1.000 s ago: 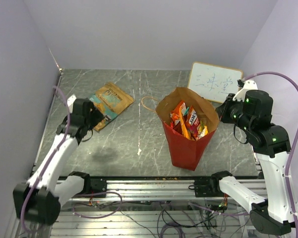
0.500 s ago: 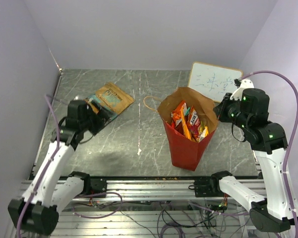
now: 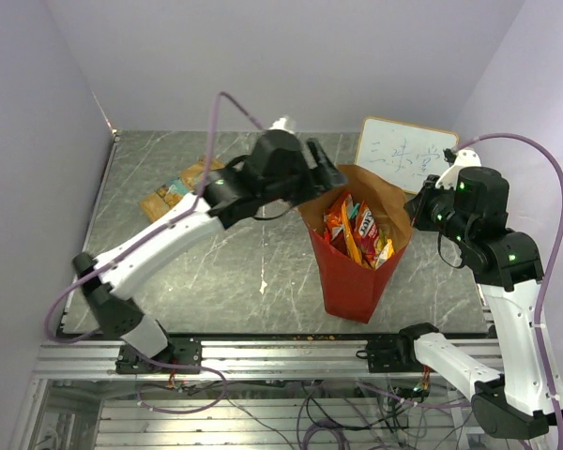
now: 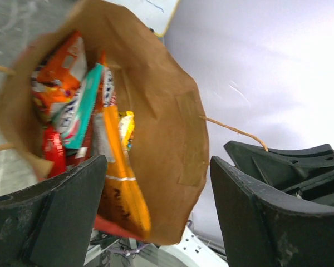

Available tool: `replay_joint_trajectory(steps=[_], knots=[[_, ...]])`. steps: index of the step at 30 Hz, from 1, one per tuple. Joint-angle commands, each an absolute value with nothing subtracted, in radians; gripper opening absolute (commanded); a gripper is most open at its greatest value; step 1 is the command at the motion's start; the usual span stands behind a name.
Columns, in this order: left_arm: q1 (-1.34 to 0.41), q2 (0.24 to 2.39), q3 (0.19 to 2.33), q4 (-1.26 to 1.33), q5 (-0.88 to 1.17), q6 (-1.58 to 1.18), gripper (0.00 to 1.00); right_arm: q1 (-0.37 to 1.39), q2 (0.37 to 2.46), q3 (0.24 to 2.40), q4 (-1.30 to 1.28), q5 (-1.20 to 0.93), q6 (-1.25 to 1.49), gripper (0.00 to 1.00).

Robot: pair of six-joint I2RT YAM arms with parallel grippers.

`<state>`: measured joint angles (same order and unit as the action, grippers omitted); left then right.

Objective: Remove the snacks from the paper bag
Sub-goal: Take out the snack from the paper bag.

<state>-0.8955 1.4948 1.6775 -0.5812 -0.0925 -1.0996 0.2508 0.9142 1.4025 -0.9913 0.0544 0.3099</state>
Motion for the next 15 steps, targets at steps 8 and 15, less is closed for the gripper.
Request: replay_joint_trajectory(steps=[8,15], knots=[[-1.107,1.859,2.149,-0.978,-0.367,-1.137,0.79,0.254,0.904,1.437,-0.945,0.072,0.307,0.0],[-1.144,1.933,2.177,-1.057,-0.388,-1.142,0.72,0.253,0.903,1.44,-0.951,0.078,0.302,0.0]])
